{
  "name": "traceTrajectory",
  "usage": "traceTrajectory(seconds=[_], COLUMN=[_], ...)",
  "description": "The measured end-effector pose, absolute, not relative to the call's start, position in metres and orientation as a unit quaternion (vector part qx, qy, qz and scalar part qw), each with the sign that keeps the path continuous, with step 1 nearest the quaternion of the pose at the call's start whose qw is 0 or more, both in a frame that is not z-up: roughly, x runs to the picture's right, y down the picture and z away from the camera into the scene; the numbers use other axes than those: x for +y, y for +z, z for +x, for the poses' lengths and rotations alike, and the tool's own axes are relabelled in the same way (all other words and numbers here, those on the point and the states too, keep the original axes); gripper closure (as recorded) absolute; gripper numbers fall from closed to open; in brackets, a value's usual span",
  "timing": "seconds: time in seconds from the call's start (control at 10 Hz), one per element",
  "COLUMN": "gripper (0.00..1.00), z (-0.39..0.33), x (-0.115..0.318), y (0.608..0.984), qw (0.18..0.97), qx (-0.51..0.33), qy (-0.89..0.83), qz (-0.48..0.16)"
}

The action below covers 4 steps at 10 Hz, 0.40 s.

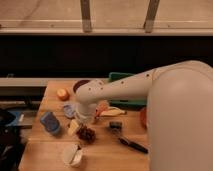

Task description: Place grapes in table surface

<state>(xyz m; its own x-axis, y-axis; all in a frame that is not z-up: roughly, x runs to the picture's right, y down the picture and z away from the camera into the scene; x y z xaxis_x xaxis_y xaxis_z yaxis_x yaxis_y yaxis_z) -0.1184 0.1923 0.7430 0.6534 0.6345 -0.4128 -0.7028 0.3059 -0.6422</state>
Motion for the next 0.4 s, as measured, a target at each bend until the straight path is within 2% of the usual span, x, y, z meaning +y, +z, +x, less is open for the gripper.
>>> traceTrajectory(seconds=[0.4], gripper=[0.20], z=[-0.1189], x=[0.1914], y=[0.7426], qw=[0.808], qx=[0.040], qy=[0.414], qz=[-0.418])
